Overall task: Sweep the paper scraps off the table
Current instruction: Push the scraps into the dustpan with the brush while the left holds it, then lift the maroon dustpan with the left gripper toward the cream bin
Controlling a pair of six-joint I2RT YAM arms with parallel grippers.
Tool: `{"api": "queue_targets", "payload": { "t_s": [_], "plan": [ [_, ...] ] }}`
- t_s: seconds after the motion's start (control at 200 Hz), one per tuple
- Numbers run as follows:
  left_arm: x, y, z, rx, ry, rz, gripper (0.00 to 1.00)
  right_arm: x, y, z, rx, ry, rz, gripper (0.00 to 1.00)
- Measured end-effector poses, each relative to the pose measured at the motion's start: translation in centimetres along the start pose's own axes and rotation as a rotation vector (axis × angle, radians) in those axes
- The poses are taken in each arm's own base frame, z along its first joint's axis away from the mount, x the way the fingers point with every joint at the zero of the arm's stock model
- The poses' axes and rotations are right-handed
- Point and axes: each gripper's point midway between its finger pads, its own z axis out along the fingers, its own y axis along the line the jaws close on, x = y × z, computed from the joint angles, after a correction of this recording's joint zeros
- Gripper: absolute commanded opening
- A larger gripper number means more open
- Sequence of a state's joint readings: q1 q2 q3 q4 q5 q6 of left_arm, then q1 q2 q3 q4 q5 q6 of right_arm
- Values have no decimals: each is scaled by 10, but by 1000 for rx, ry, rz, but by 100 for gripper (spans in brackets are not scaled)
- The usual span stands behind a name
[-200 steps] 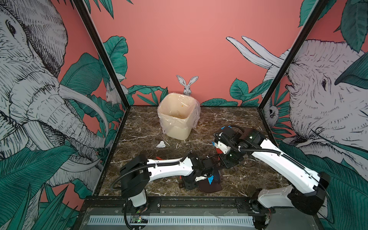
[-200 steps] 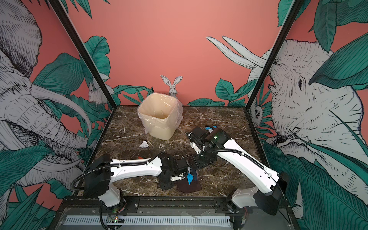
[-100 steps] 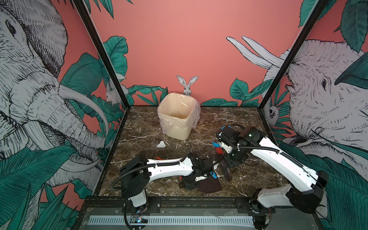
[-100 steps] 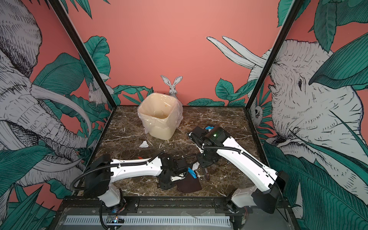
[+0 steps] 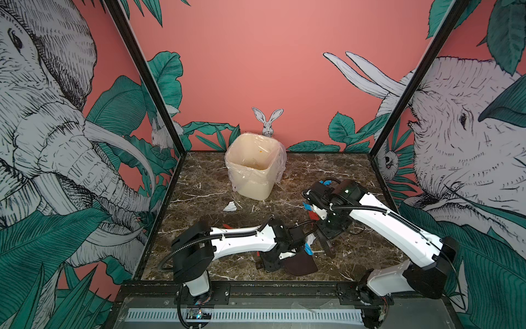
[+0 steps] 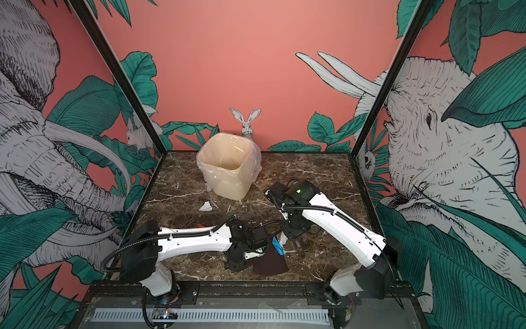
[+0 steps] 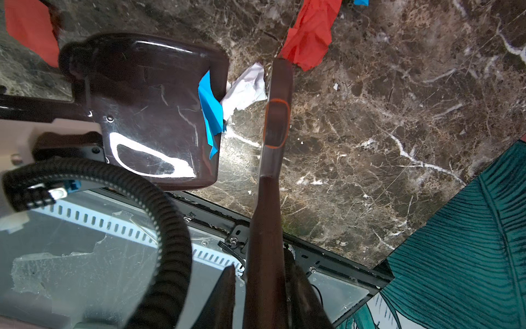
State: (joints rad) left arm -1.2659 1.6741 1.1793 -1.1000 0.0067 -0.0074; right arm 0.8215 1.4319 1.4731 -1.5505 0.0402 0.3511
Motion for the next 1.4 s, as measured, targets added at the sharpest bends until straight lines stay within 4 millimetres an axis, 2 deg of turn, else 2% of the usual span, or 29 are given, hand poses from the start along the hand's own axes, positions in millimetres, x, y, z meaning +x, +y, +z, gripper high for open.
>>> {"api": "queue_targets", "payload": {
  "t_s": [0.28,0.46,0.86,0.965,1.125,1.396],
  "plan": [
    [0,0,0,-1,0,0,0,3,21,1,-82,23,-51,0],
    [0,1,0,-7,1,0,0,1,40,-7,-177,8,-66,0],
    [-2,2,-1,-9,-9,-3,0,-6,53,-25,-258,-46,-72,0],
    [-4,4,-4,-20,-31,-7,0,-7,49,-27,-241,-56,-73,0],
    [-9,8,-15,-41,-93,-18,0,-2,29,-32,-188,-61,-47,0],
    [-11,13,-34,-73,-199,-49,0,-10,-10,-72,-182,-230,45,0]
  ]
}}
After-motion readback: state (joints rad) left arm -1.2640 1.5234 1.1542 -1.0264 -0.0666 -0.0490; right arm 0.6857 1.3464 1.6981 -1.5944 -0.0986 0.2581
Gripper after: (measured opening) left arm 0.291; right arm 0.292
